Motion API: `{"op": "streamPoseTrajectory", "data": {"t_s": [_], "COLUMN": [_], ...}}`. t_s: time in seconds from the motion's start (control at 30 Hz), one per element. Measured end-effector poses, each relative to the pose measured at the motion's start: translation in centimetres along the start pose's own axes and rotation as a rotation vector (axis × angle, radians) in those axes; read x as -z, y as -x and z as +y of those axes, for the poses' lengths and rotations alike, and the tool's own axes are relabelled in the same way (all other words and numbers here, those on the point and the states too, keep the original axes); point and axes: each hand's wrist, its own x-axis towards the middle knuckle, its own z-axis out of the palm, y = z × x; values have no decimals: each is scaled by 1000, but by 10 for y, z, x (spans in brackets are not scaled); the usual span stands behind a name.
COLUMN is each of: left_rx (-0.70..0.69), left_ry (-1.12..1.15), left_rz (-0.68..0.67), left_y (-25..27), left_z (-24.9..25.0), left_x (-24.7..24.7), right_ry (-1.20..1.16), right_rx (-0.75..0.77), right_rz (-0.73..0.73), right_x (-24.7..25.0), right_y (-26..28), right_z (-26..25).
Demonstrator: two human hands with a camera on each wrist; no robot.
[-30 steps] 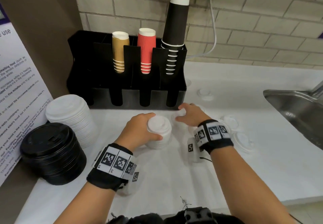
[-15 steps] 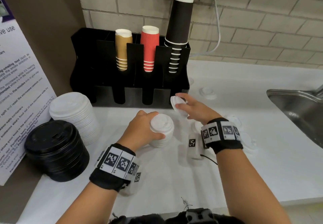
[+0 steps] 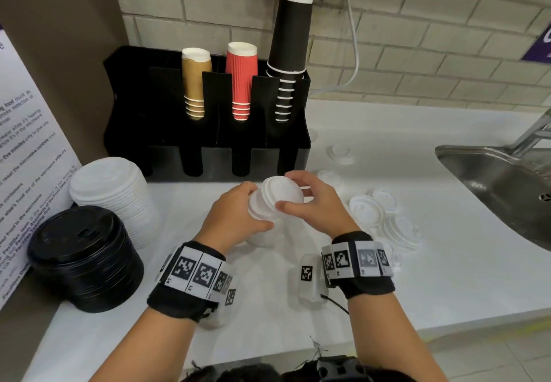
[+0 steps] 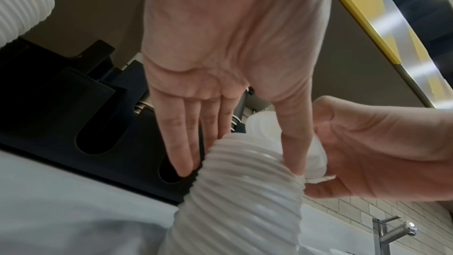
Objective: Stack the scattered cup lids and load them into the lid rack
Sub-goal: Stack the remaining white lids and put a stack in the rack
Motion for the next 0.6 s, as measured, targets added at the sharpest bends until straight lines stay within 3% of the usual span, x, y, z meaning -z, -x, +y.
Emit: {"op": "streamPoseTrajectory", "data": {"t_s": [0.6], "left_rx": [13], "left_ry": [21], "left_rz": [20], "left_y": [-4], "left_z": [-2], "left_x": [-3], "right_ry": [266], "right_rx": [30], "right_rz": [-153], "right_x": [-17], "right_y": [-6], "right_z": [-11]}}
